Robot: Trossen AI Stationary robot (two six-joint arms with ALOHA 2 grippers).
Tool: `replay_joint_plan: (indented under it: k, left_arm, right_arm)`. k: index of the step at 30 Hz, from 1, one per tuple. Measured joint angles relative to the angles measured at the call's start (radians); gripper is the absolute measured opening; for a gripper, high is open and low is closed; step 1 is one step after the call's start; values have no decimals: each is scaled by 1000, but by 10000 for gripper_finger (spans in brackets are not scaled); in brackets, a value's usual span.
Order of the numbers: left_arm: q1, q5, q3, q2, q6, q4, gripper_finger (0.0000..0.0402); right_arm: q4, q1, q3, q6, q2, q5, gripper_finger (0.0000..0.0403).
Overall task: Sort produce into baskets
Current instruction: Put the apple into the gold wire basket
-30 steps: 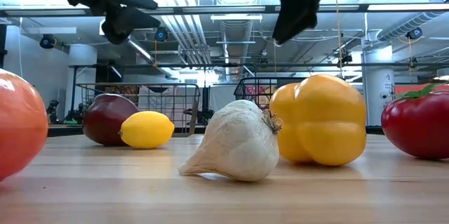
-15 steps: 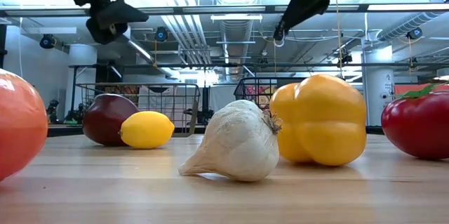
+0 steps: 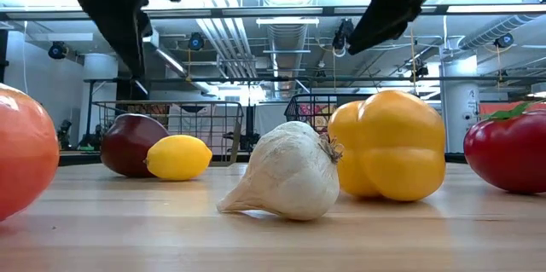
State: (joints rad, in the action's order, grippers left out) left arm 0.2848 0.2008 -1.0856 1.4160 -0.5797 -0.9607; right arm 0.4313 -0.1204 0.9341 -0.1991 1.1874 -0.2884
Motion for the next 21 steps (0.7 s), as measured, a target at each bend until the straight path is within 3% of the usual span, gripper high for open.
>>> replay_joint_plan:
  k: [6, 15, 21]
  left_arm:
    - [3, 4, 0, 55, 37, 6, 206]
    - [22, 141, 0, 58, 177, -7, 302]
    - [23, 141, 6, 57, 209, 0, 330]
  right_arm:
    - [-6, 0, -17, -9, -22, 0, 224]
    - [-28, 0, -21, 17, -23, -1, 224]
    - [-30, 0, -28, 18, -22, -1, 224]
